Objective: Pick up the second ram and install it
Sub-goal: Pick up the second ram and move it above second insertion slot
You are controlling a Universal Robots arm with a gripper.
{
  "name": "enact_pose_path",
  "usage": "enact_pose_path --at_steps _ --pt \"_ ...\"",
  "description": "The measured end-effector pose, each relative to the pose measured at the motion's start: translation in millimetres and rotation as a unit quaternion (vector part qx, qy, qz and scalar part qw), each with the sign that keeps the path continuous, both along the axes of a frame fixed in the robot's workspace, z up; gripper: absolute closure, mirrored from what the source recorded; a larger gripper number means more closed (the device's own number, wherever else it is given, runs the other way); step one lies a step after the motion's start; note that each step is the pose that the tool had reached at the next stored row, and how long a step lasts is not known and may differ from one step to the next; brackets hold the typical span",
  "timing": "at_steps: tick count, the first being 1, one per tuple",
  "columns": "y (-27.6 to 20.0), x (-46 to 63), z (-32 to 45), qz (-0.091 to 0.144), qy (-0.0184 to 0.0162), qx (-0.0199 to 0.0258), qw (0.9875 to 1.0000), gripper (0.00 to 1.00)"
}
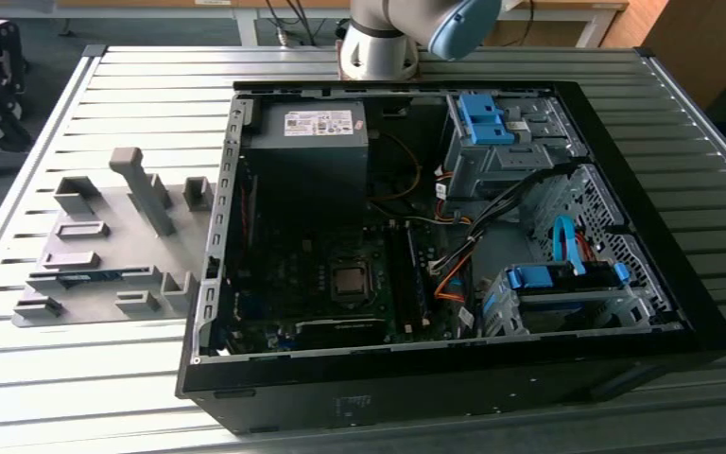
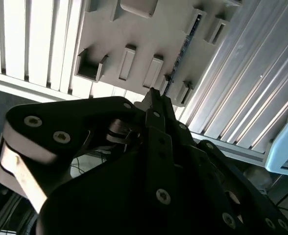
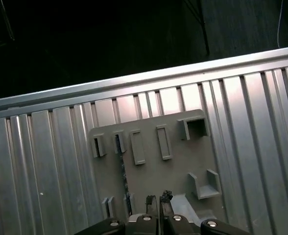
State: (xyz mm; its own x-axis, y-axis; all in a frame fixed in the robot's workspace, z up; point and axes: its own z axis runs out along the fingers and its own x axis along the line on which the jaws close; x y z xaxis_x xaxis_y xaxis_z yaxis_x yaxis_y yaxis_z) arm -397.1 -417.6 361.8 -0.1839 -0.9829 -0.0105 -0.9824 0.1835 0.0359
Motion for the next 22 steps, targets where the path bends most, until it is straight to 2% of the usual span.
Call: enact_pose_path --at_steps 3,5,8,9,17,22 --pt "-0.6 0.0 -2.8 0.019 0.0000 0.0000 0.9998 0.82" --pt "-2.0 -0.1 -3.6 0.025 0.0001 -0.0001 0.9997 0.70" --pt "-5.0 -1.0 -4.9 0.031 -0.0001 0.0000 0.9995 0.64" --pt "-5.7 -1.7 -5.3 0.033 -0.0004 0.0000 0.9995 0.58" --pt "-6.6 -2.1 -5.9 0.037 -0.0006 -0.0001 0.9993 0.58" --pt "-8.1 -2.1 -8.5 0.062 -0.0005 -0.0001 0.9981 0.58"
